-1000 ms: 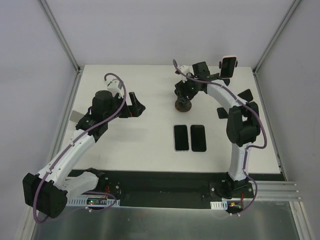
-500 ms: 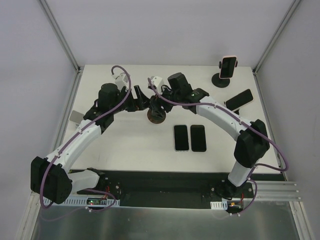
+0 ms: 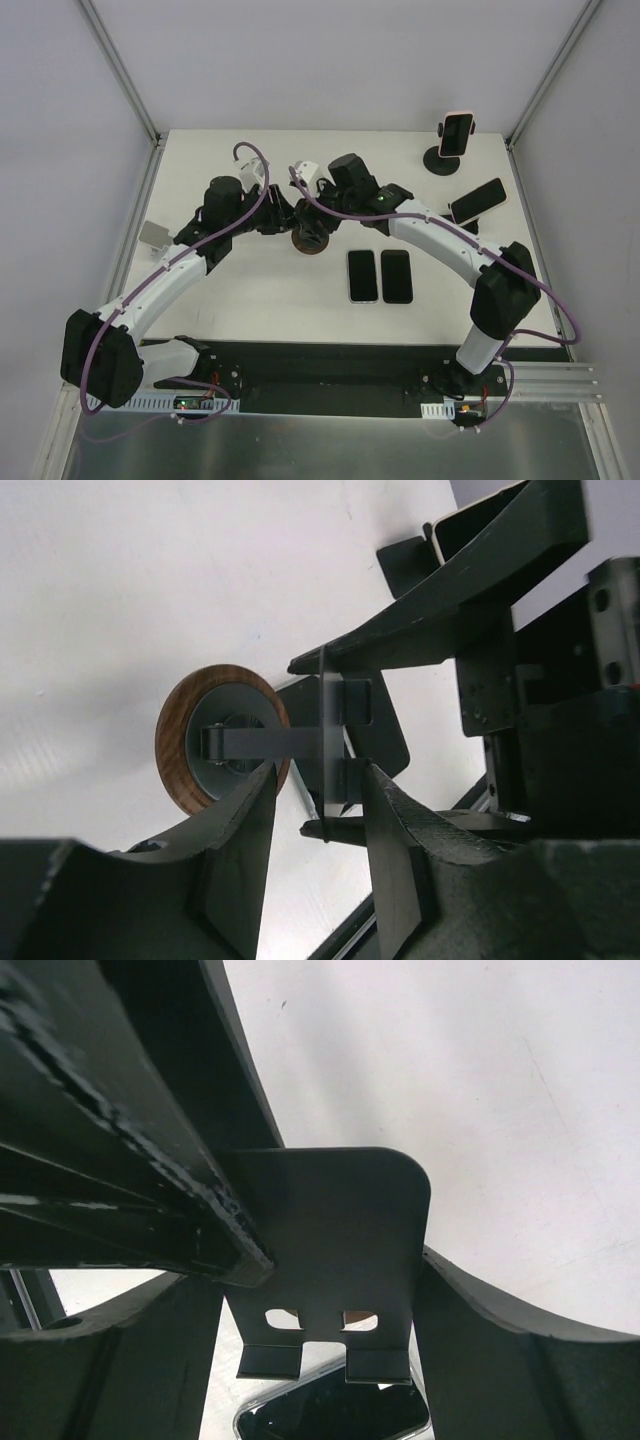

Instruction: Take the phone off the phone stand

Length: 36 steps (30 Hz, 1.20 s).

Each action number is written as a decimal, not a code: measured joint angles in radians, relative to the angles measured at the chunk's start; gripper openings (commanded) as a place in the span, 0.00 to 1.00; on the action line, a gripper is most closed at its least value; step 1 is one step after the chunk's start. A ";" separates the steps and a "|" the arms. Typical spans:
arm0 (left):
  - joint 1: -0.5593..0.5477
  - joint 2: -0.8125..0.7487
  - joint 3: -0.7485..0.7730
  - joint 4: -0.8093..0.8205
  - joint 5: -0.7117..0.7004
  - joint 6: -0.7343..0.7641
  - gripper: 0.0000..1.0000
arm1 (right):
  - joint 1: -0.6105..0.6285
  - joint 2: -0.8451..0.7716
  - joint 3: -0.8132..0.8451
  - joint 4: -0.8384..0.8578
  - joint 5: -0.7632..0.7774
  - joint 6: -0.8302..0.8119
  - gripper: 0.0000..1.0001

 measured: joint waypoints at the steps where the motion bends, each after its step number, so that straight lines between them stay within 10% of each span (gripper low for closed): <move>1: -0.004 0.000 -0.009 0.000 0.000 0.000 0.32 | 0.003 0.000 0.000 0.002 0.002 0.000 0.54; 6: -0.005 0.000 -0.028 -0.006 0.002 -0.005 0.00 | 0.018 0.000 0.000 0.003 0.005 0.003 0.54; 9: -0.010 -0.010 -0.028 0.000 0.000 -0.011 0.00 | 0.023 0.000 0.000 0.003 0.006 0.005 0.58; 16: -0.015 -0.130 -0.098 -0.005 -0.086 -0.002 0.00 | 0.041 -0.002 -0.006 0.039 -0.032 0.048 1.00; 36: 0.595 -0.359 -0.396 -0.050 0.052 0.090 0.00 | 0.041 -0.334 -0.404 0.038 -0.021 0.108 0.96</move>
